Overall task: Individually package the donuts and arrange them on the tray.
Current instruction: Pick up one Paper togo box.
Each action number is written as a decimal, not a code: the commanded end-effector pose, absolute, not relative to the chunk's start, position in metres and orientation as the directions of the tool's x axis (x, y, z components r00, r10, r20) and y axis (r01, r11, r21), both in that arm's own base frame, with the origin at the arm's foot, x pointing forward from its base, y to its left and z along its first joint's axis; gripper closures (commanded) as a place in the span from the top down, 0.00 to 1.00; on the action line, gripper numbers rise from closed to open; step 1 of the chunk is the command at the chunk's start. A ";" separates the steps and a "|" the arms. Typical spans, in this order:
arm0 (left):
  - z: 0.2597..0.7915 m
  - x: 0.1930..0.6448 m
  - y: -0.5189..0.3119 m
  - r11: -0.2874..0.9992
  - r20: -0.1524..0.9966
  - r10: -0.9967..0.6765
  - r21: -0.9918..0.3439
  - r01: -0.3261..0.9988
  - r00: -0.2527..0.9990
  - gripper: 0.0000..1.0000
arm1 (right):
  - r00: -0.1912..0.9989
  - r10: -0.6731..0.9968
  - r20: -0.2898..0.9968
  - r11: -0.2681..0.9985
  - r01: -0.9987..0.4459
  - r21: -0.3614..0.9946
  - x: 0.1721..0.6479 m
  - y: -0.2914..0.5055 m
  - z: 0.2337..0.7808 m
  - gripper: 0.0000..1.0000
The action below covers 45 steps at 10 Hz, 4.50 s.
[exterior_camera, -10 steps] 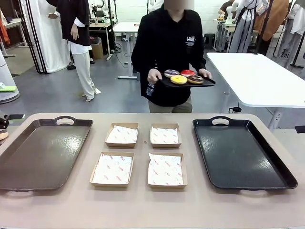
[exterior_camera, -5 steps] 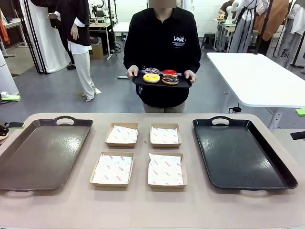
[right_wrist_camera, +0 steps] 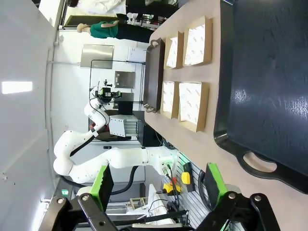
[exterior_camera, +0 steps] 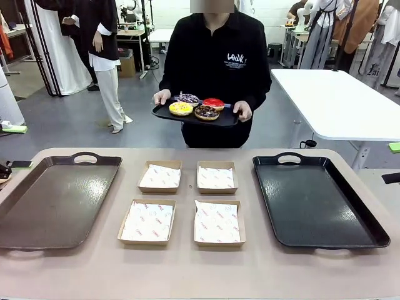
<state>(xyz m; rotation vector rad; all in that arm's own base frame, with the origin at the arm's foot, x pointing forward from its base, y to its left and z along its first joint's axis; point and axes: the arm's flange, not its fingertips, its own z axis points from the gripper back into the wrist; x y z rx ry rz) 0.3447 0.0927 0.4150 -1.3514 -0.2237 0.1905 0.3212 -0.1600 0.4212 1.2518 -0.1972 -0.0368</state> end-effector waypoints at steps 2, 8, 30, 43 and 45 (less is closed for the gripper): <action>0.416 0.345 0.092 0.194 0.046 0.270 -0.981 -0.007 0.962 1.00 | 0.983 -0.134 0.129 0.306 -0.083 0.949 0.321 -0.159 0.422 1.00; 0.416 0.345 0.092 0.194 0.046 0.270 -0.981 -0.007 0.962 1.00 | 0.983 -0.134 0.129 0.306 -0.083 0.949 0.321 -0.159 0.422 1.00; 0.510 0.434 -0.089 0.826 0.156 0.072 -0.562 0.028 0.985 1.00 | 0.983 -0.134 0.129 0.306 -0.083 0.949 0.321 -0.159 0.422 1.00; 0.394 0.530 -0.209 0.988 0.205 -0.091 -0.105 0.114 0.974 1.00 | 0.983 -0.134 0.129 0.306 -0.083 0.949 0.321 -0.159 0.422 1.00; 0.394 0.530 -0.209 0.988 0.205 -0.091 -0.105 0.114 0.974 1.00 | 0.983 -0.134 0.129 0.306 -0.083 0.949 0.321 -0.159 0.422 1.00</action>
